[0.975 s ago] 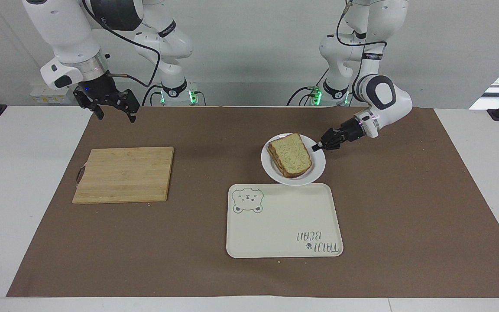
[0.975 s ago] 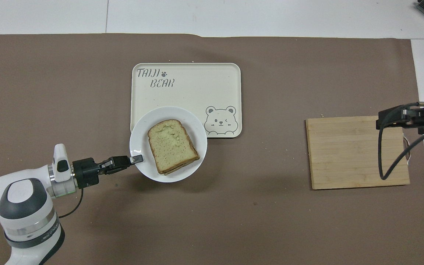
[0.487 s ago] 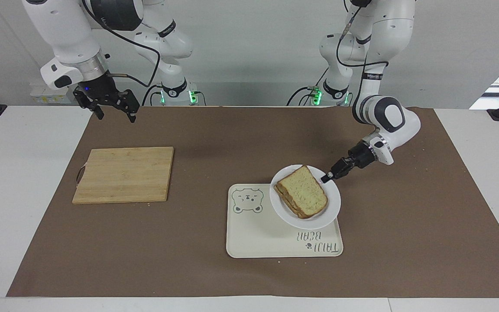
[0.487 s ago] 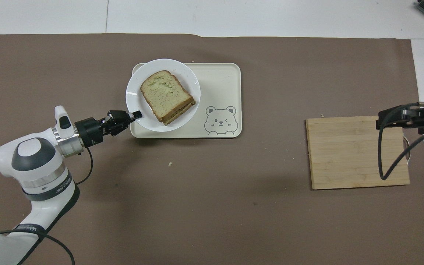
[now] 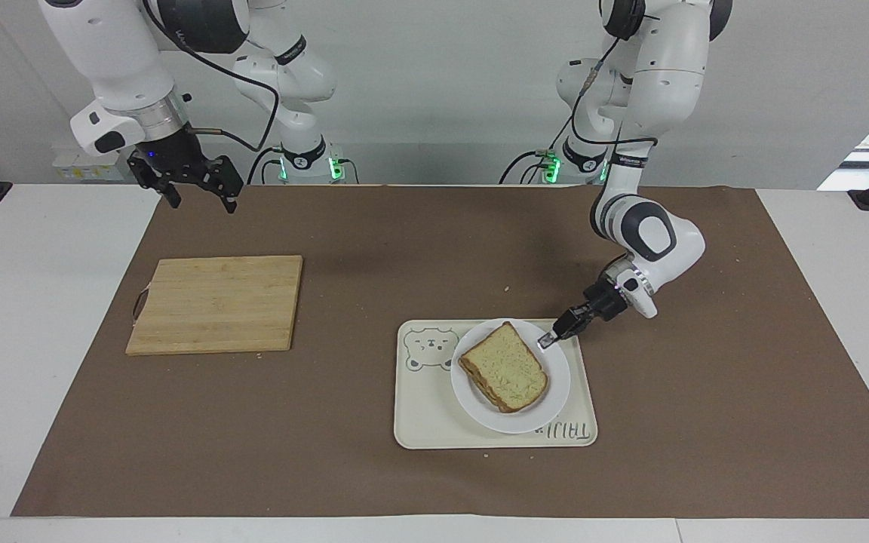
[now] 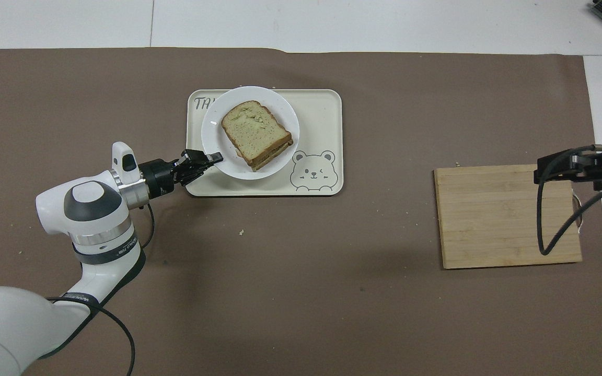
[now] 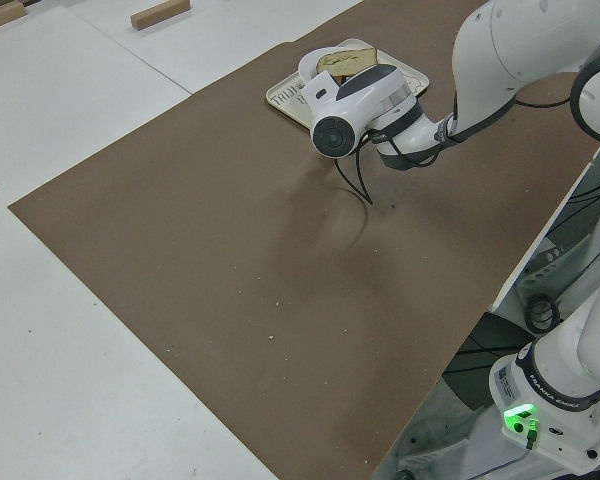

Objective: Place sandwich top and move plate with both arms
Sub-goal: 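Slide the plate with the left gripper onto the cream bear tray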

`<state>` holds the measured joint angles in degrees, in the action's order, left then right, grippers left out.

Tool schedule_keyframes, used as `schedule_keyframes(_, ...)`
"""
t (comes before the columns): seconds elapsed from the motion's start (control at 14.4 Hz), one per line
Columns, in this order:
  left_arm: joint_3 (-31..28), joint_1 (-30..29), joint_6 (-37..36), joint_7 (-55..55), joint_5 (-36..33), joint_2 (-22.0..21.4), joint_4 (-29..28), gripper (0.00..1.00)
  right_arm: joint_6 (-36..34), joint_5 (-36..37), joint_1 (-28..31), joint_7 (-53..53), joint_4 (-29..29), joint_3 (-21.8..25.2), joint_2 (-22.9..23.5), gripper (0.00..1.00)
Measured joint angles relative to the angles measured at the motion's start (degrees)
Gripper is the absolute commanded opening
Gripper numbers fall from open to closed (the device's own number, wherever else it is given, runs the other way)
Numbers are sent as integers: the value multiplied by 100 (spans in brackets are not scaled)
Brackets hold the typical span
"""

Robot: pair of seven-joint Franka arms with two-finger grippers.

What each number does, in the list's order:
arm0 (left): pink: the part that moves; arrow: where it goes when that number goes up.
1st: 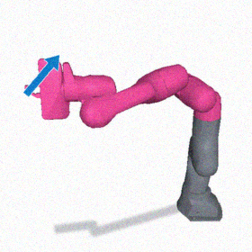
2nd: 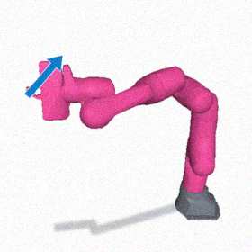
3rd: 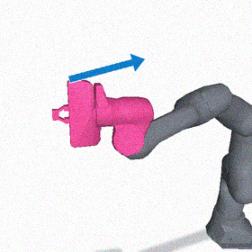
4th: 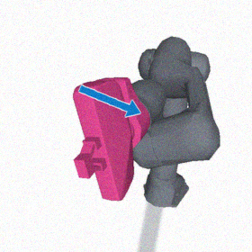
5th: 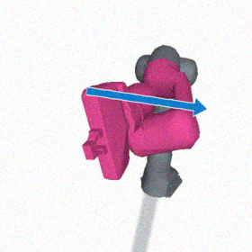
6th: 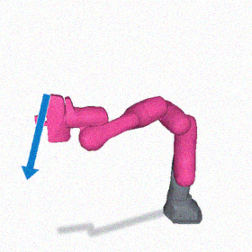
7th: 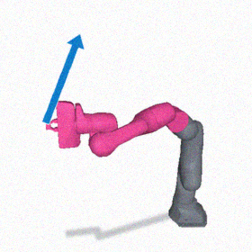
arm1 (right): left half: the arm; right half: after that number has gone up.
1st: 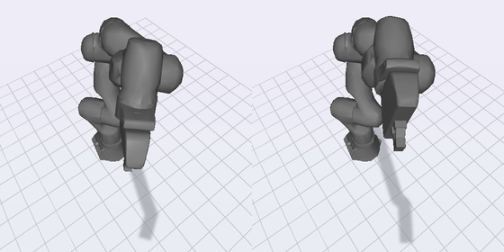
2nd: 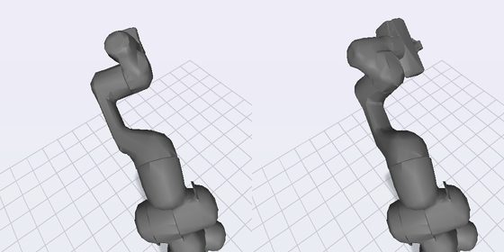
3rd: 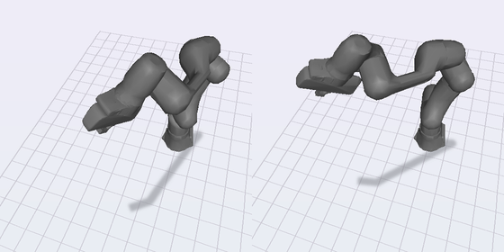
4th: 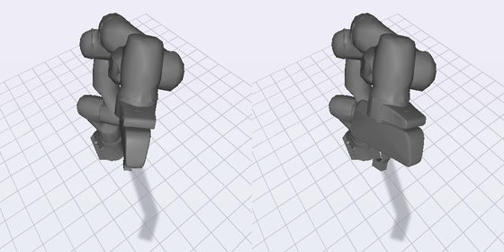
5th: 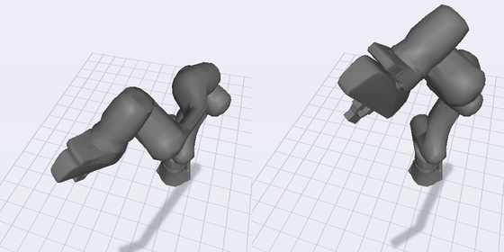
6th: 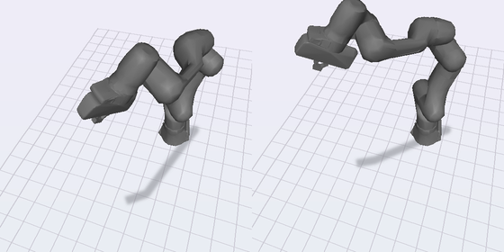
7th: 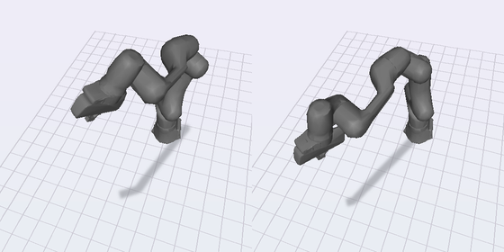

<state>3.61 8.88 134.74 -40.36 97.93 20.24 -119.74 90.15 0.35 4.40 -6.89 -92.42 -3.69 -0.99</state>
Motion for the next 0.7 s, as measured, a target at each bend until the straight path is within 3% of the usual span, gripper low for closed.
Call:
schedule_keyframes(0.49,54,282,278,0,0,20,7,3,0,0,0,0,0,0,0,100)
schedule_keyframes(0.7,52,297,320,-3,-111,20,29,20,0,0,0,0,0,0,0,100)
